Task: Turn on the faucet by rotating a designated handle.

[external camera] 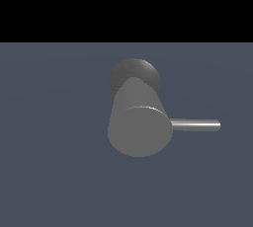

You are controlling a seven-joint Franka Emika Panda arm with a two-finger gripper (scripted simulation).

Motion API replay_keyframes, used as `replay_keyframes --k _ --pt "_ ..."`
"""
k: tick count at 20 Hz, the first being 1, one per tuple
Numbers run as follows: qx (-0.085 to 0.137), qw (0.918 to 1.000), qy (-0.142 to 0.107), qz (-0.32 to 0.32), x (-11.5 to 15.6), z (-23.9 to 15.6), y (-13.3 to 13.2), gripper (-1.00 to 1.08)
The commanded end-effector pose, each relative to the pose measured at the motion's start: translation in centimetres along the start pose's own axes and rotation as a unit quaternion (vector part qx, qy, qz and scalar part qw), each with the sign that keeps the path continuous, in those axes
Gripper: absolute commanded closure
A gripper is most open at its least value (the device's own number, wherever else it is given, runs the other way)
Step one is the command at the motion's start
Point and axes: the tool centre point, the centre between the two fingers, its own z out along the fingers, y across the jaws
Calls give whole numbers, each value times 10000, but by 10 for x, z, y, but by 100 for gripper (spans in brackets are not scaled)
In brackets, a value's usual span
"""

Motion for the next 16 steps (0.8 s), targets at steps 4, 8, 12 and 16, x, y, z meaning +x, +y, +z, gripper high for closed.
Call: replay_keyframes --k 4,8,12,16 --pt "20 10000 -37 9 -1 3 0 108" --pt "76 9999 -134 27 -1 10 -2 108" --pt "114 9998 -145 23 4 10 -2 108" --pt "174 9998 -70 8 13 6 -1 108"
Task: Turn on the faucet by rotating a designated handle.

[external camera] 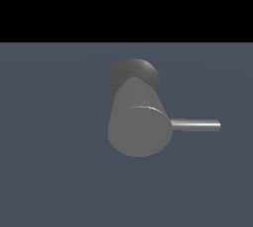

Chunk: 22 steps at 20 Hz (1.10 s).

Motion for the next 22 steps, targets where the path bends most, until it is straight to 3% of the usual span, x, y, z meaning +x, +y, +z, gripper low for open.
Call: replay_keyframes --k 1,8,14,18,22 --pt "46 10000 49 -8 4 -3 1 108" --pt "415 9988 266 -1 6 -10 4 108" --pt "1073 9919 678 21 10 -24 11 108" --pt "1695 9795 1084 59 13 -39 20 108" --pt "2426 9571 1581 131 16 -58 35 108"
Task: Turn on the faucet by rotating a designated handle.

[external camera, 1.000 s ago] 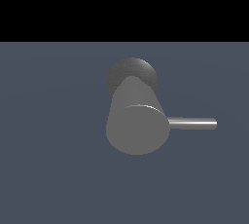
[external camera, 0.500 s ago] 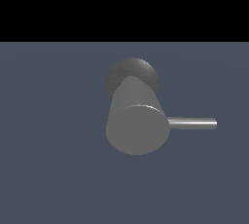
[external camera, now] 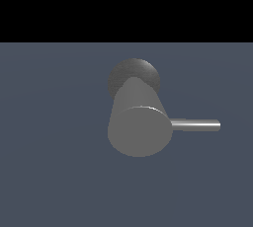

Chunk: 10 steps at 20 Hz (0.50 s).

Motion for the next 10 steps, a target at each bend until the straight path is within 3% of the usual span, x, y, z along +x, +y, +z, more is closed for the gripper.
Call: replay_keyframes --k 1,5,10 --pt "474 9983 339 49 6 -14 5 108" --pt "1220 9885 885 161 14 -38 17 108" --pt "2114 9642 1561 361 23 -68 39 108"
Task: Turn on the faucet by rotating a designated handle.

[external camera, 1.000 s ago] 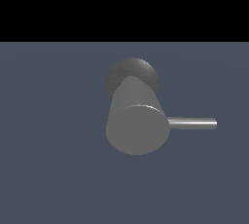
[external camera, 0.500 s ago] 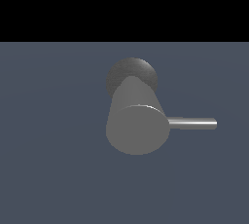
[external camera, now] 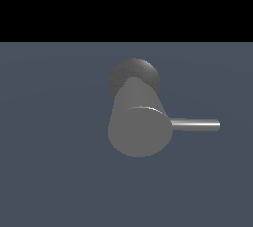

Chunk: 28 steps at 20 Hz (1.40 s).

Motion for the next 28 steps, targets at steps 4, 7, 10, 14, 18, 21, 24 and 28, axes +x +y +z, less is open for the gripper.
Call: replay_keyframes --k 4,7,10,14,18,21,24,28 --pt "973 9917 787 281 19 -37 18 108" --pt "1471 9806 1205 478 28 -57 34 108" --pt "1945 9650 1613 709 36 -75 53 108" --pt "2531 9376 2130 1070 44 -96 85 108" --pt "3058 9035 2604 1492 49 -112 123 108" --pt "3411 8740 2926 1847 50 -120 155 108" --pt "3725 8415 3212 2235 49 -122 189 108" --pt "4078 7943 3530 2798 45 -117 237 108"
